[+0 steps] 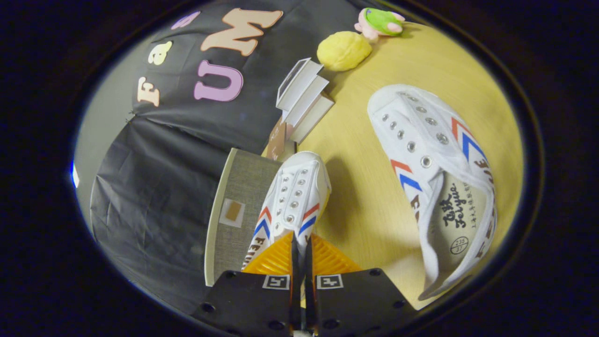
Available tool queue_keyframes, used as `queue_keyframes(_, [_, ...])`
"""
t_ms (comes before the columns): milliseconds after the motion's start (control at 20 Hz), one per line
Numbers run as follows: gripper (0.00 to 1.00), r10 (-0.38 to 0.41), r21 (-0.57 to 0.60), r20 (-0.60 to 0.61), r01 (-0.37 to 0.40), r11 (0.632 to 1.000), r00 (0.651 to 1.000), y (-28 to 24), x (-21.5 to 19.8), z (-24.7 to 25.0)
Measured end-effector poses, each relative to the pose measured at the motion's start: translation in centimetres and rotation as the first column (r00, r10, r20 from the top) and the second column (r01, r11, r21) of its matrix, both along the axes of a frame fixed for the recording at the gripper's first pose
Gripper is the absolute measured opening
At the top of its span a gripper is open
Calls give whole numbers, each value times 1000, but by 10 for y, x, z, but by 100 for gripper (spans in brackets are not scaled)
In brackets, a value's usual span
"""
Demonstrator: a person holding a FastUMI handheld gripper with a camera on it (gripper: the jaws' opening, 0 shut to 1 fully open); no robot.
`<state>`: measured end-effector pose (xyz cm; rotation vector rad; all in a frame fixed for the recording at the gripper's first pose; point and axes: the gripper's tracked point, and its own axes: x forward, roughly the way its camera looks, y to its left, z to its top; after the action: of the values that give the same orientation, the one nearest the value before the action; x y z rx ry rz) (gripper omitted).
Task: Open the storage box then place both shoes into the box .Put the left shoe in first, then the right shoe, with the right side of both shoes facing outward in a uniform manner.
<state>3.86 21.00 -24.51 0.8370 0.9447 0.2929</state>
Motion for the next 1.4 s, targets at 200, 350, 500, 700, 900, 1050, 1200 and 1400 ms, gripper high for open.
queue_keyframes(200, [7,-2,38,29,1,999,1000,1,-1,16])
queue_keyframes(350, [7,2,60,58,-6,998,998,5,-3,34])
queue_keyframes(500, [7,6,77,90,-13,997,996,12,-6,56])
queue_keyframes(700, [7,8,102,120,-21,995,993,18,-8,80])
queue_keyframes(900, [7,28,115,147,-46,992,989,34,-11,103])
queue_keyframes(1050, [7,59,120,154,-78,990,986,56,-12,115])
queue_keyframes(1200, [7,86,130,147,-106,986,985,83,-9,121])
queue_keyframes(1400, [7,118,121,120,-132,984,986,117,-2,115])
